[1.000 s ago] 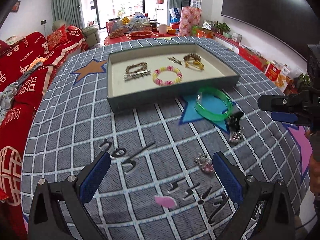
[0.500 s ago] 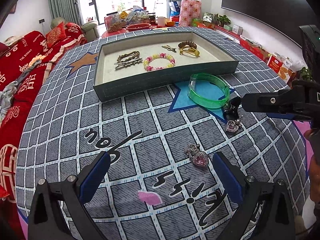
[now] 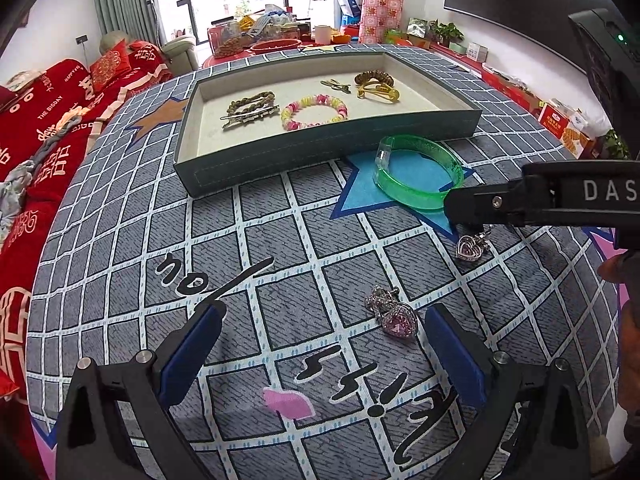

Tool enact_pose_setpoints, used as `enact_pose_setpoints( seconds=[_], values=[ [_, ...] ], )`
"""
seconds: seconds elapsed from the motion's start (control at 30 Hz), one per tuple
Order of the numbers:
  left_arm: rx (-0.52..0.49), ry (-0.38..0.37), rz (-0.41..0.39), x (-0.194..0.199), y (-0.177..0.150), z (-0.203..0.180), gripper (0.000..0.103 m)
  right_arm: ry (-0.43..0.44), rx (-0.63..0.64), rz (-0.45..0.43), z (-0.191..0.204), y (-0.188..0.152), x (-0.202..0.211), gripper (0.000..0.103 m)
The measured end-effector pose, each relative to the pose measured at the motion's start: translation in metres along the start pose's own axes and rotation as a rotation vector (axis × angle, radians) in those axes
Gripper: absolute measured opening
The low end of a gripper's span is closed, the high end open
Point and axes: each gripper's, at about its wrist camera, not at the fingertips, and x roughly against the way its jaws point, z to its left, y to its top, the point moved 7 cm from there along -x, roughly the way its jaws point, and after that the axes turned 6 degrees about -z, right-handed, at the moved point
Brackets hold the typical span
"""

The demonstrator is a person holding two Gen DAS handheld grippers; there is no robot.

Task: Organize jewelry
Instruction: 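Grasp the heart pendant keychain with the left gripper while the right grasps the black claw clip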

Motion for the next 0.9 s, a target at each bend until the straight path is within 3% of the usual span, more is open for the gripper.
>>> enact_pose_setpoints(
  seconds=[0.2, 0.3, 0.37, 0.5, 0.57, 0.63, 0.73, 0.9],
  values=[
    [-0.004, -0.002, 0.003, -0.002, 0.0, -0.002, 0.103, -0.029, 0.036, 0.005, 0.002, 0.002, -0.003, 0.059],
    [-0.018, -0.023, 0.013, -0.003, 0.0, -0.007, 0.095, -0.057, 0.054, 0.006, 0.002, 0.002, -0.004, 0.044],
    [-0.026, -0.033, 0.012, -0.003, 0.0, -0.01, 0.09, -0.06, 0.056, 0.004, 0.0, 0.002, -0.004, 0.04],
    [-0.044, -0.06, 0.006, 0.0, 0.001, -0.018, 0.071, -0.064, 0.048, -0.004, -0.005, 0.002, -0.003, 0.024],
    [-0.046, -0.075, 0.006, 0.001, 0.002, -0.02, 0.062, -0.052, 0.039, -0.008, -0.006, 0.002, -0.003, 0.024],
    [-0.058, -0.083, 0.001, 0.002, 0.003, -0.023, 0.043, -0.049, 0.036, -0.015, -0.008, 0.002, -0.001, 0.024],
    [-0.053, -0.107, 0.002, 0.003, 0.003, -0.023, 0.026, -0.037, 0.024, -0.024, -0.012, 0.001, 0.001, 0.024],
    [0.022, -0.174, 0.01, 0.006, 0.002, -0.015, 0.026, -0.007, -0.011, -0.045, -0.021, -0.001, 0.011, 0.024]
  ],
)
